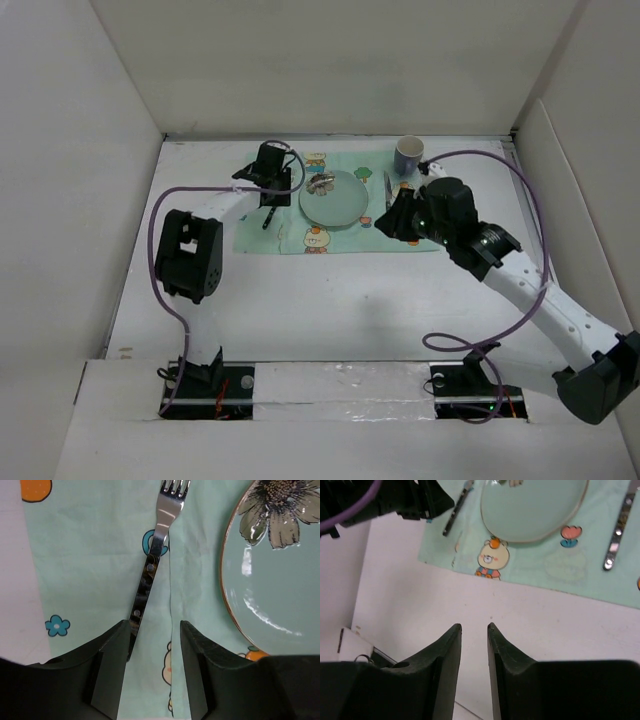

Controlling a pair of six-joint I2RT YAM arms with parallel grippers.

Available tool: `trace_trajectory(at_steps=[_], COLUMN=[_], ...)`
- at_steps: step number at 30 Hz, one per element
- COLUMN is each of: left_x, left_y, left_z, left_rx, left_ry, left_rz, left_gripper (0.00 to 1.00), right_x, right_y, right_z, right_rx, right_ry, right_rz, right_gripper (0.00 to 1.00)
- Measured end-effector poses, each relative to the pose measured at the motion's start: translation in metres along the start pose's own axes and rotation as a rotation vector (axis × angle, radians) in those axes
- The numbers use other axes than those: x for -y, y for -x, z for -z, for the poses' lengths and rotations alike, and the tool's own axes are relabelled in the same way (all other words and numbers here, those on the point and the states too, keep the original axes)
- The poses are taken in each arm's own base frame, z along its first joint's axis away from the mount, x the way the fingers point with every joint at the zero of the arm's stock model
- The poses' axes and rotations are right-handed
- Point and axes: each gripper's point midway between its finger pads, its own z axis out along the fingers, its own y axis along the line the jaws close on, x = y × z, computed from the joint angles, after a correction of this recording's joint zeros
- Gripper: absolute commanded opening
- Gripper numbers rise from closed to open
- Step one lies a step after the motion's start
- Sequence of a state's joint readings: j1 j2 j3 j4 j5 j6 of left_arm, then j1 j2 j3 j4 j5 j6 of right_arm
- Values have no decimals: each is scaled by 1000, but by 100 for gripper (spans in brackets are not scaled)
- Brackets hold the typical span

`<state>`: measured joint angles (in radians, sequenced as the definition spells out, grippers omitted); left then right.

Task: Set the dinner table for one person

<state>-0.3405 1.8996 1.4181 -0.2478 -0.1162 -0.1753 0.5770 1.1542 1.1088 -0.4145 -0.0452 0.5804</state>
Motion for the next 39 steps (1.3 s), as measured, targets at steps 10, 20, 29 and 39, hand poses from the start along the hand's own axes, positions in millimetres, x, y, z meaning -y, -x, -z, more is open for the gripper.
trace_trajectory(at_steps=[10, 20, 29, 39], left_x=[-4, -3, -9, -9], left_y=[-15, 8, -2, -4], left_z=[-53, -63, -71, -66], left_rx=[-76, -36, -59, -70], left_ry=[52, 78, 112, 120], left_rz=[-75, -71, -74, -36], left_gripper=[36, 23, 0, 0], right_x=[9, 16, 27, 32], right_y=[-19, -34, -35, -29], right_z=[29, 25, 20, 20], right_rx=[-13, -69, -81, -77], right_ry=[6, -9, -44, -56], right_rz=[1, -3, -12, -11], right_gripper=[34, 34, 34, 34])
